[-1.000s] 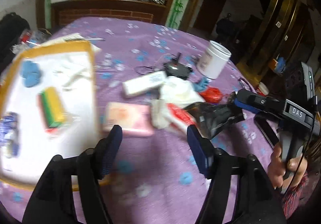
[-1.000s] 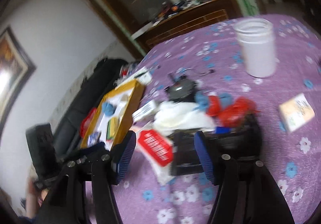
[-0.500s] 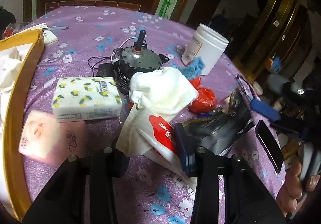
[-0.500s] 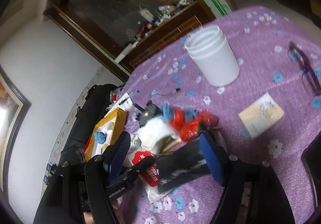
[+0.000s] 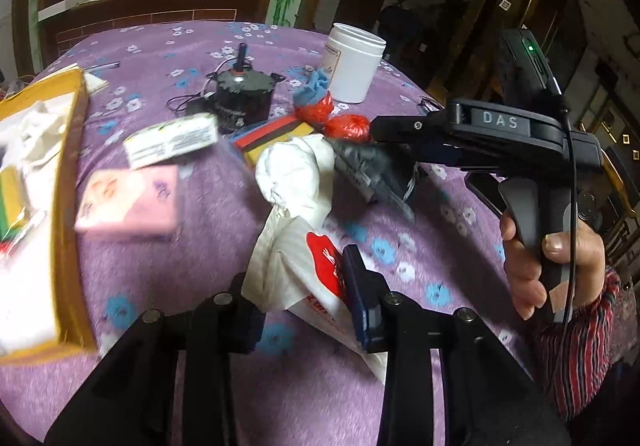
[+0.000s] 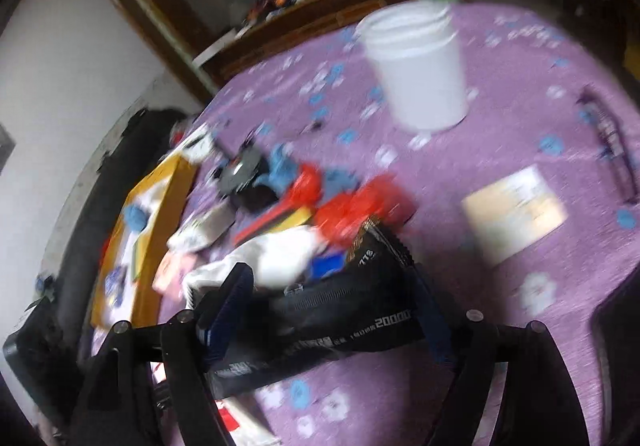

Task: Organize soft objects
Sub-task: 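Grasp the white-red wipes pack with the left gripper while the right gripper grasps the black pouch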

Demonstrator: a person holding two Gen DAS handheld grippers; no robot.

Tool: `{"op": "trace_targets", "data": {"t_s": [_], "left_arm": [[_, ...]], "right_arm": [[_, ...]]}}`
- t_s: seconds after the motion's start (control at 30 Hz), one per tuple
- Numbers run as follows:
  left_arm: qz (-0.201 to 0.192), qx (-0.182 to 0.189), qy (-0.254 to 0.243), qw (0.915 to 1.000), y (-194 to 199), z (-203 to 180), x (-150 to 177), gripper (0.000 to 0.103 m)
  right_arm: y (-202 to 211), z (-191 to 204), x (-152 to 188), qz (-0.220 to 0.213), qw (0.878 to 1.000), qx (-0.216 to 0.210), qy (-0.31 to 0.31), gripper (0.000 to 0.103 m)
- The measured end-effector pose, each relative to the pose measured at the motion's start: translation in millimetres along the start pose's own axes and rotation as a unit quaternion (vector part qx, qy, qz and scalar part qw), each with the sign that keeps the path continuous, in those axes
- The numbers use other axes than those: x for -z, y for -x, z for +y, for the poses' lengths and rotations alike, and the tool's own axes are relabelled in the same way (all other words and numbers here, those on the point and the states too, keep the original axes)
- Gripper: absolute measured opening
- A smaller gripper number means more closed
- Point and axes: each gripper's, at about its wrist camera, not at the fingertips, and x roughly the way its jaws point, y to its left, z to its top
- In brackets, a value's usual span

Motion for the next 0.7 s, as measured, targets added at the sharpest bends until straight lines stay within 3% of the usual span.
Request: {"op": "trace_targets", "data": {"t_s": [0.23,0.3,0.43,0.5,0.6,0.7], "left_arm": [[0.021,-0.008,0.009,0.9997,9.8,12.5,10.5,0.040],[0.024,-0.003,0.019,0.9995,14.2,19.0,15.8,0.041],[0.033,0.009,0.025,0.9991,22.5,25.3,28.3,0.060],[0.044,0.017,0.032,0.9984,22.8,24.2,34.6,0.063],[0.057,0.022,0.034,0.9976,15.4,16.8,37.1,0.063],[0.054,0.002,0.040,0.9978,1.4,11.3,31.5,0.064]], "right_arm": [[-1.0,33.3,40.8,0.076,0.994,-0.078,0.026,0.082],[4.7,43.3,56.8,0.084,0.992,-0.080,0.048,0.082],[23.4,55.4,78.7,0.082,0.989,-0.072,0.098,0.082],[32.5,57.7,79.0,0.068,0.989,-0.053,0.122,0.082],[35.4,53.7,69.1,0.071,0.992,-0.038,0.095,0.083],[38.2,50.3,61.6,0.062,0.996,-0.029,0.058,0.083]]}}
